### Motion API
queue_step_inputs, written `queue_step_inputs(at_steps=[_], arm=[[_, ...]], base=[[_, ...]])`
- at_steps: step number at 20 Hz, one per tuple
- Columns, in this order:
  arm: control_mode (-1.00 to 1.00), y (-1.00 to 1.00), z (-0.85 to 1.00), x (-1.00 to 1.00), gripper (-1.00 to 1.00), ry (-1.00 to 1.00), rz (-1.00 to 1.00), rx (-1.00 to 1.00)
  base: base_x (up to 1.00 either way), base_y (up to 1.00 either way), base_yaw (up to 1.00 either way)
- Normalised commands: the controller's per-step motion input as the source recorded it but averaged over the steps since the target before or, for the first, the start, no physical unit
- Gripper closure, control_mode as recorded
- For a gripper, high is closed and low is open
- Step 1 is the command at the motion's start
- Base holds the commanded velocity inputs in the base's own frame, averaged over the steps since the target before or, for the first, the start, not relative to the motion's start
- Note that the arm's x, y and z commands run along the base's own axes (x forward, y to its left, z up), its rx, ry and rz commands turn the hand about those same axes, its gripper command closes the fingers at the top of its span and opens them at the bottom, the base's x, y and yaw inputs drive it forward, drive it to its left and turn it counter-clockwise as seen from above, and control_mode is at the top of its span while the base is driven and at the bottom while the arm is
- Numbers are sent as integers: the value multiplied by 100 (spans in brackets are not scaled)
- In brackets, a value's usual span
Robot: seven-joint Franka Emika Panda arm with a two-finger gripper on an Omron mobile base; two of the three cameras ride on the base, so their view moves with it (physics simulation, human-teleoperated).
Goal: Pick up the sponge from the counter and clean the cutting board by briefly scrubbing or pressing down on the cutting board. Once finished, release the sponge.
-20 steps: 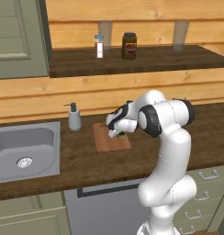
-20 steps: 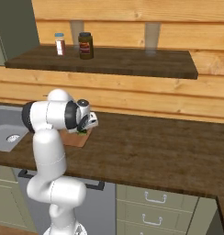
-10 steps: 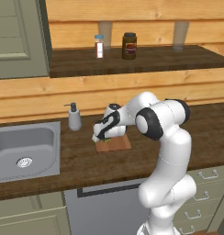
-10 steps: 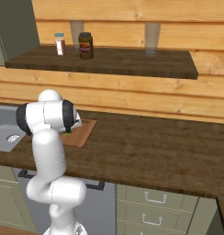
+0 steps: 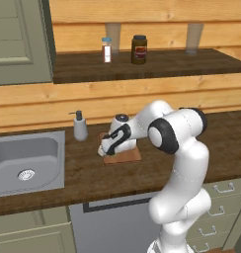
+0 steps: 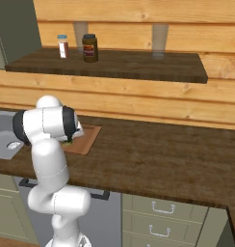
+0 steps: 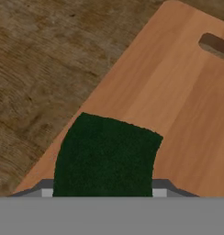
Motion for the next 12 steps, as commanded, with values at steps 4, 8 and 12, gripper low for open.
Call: queue_step_inputs(at_steps=[4, 8, 12], arm=[[-100, -100, -12, -35, 100, 0, -11, 0], [-100, -100, -10, -14, 100, -2, -11, 0], [-100, -76, -14, 3, 100, -8, -6, 0]], base=[[0, 0, 0], [0, 0, 0], [0, 0, 0]])
